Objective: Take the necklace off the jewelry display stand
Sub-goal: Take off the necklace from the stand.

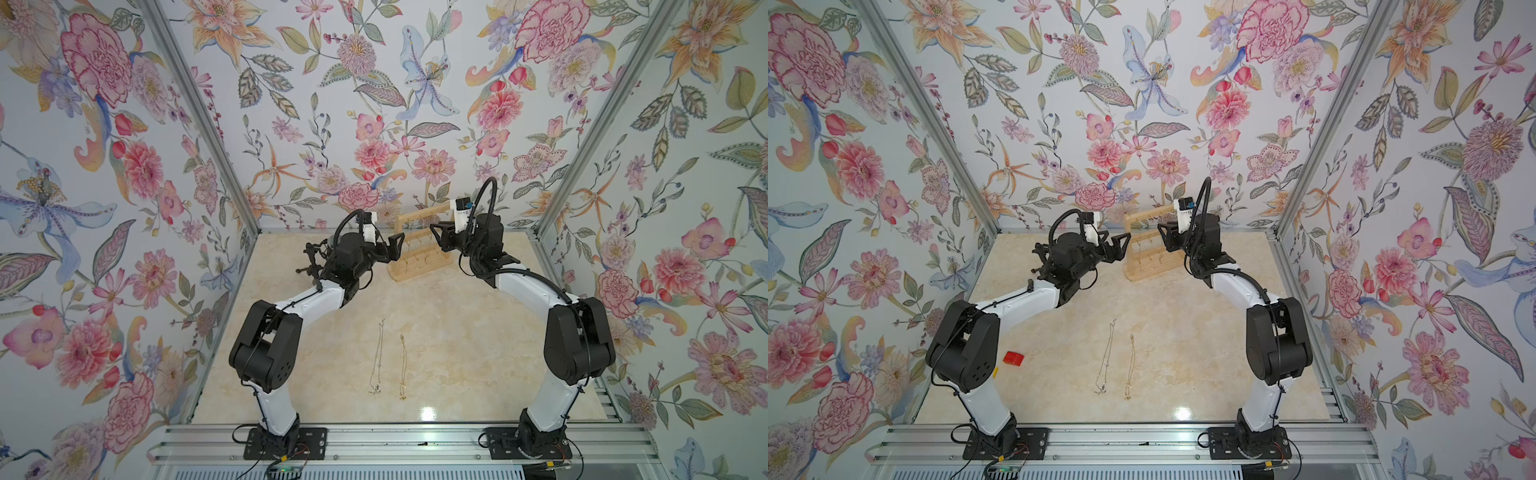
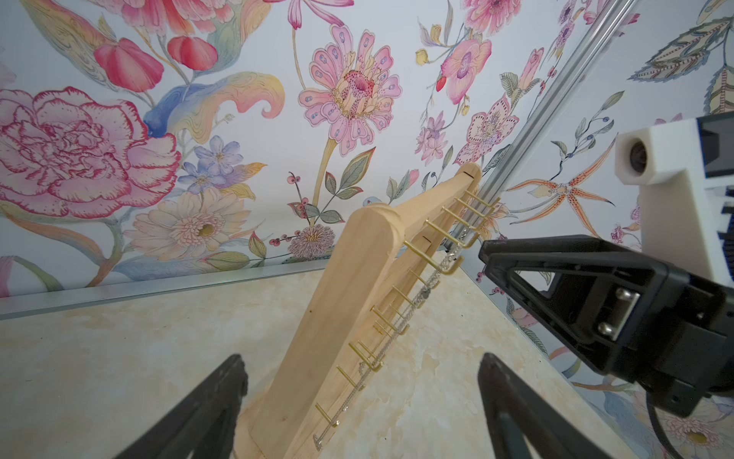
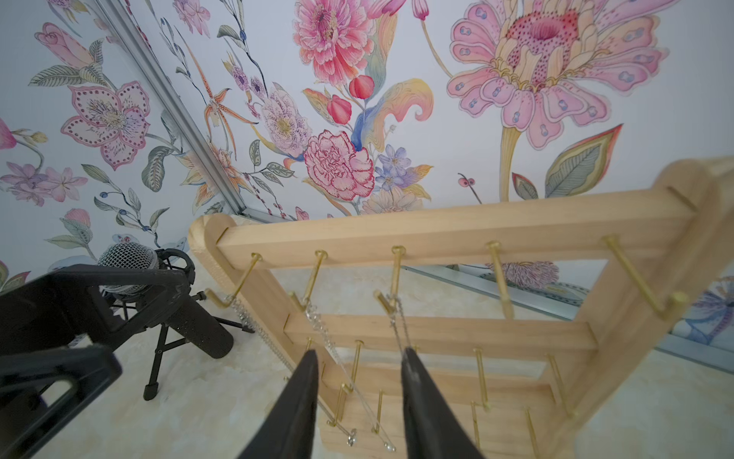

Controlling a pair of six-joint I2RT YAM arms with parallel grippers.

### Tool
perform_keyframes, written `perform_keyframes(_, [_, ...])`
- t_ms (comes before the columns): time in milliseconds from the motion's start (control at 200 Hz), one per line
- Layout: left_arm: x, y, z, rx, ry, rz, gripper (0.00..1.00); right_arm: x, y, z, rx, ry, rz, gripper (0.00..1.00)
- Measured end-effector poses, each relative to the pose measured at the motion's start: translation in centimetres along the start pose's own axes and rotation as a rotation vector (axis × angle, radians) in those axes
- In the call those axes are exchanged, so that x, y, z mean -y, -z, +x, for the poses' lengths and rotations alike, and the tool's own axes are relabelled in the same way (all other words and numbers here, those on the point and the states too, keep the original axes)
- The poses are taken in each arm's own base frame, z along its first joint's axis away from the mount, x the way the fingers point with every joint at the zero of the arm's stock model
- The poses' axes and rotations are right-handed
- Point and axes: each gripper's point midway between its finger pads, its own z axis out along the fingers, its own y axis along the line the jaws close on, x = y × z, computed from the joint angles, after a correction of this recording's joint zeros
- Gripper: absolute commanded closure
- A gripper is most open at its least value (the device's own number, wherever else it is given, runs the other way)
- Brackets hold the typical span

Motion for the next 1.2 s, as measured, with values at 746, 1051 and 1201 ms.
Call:
perform_keyframes(746, [0.0,0.0,0.0,0.000,0.000,0.000,0.08,0.8,-1.8,1.8,-0.010,0.062,0.038,0.69])
perform_keyframes(1051, [0.0,0.0,-0.1,0.002,-0.001,0.001,0.08,1.2,-2.5,2.3,-0.012,0.073,0.052,0.72])
perform_keyframes(1201, [0.0,0.0,-0.1,0.001,-0.001,0.000,0.08,1.4,-2.5,2.3,-0.013,0.072,0.060,0.72])
